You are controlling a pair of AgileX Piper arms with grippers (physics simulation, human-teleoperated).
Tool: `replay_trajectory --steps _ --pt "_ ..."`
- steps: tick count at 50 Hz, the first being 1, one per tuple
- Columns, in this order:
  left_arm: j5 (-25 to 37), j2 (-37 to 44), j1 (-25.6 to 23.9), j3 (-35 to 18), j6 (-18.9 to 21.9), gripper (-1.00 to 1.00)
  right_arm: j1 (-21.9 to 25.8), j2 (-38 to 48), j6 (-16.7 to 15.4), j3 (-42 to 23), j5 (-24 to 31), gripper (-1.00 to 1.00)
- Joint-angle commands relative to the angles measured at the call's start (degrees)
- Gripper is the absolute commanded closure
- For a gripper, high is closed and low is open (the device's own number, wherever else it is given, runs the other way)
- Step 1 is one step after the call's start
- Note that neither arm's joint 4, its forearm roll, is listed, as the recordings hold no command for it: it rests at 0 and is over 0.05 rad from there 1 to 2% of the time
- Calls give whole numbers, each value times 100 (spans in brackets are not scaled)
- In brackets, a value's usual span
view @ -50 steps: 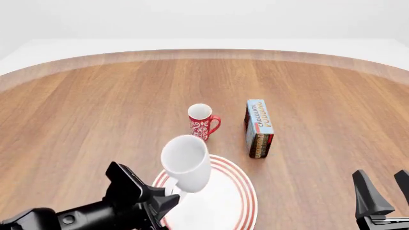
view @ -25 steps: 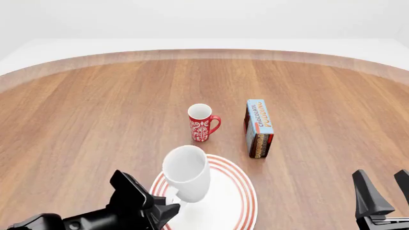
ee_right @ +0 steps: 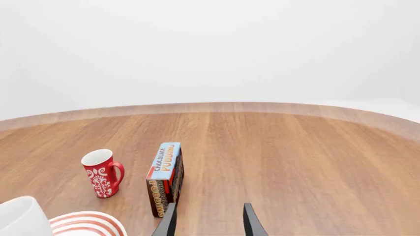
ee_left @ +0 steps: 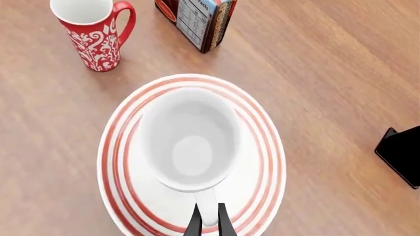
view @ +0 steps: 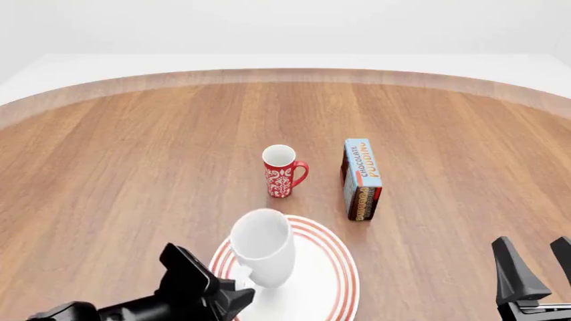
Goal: Pick up the white mug and put it on the plate, and put the chocolate pudding to the right of the plate.
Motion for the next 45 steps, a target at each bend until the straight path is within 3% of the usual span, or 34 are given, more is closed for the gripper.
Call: replay_trajectory --steps 1,45 --pt "-269 237 -54 54 -80 100 -4 0 2 1 0 -100" --pt "-557 648 22 104 -170 100 -13 0 19 1 -5 -100"
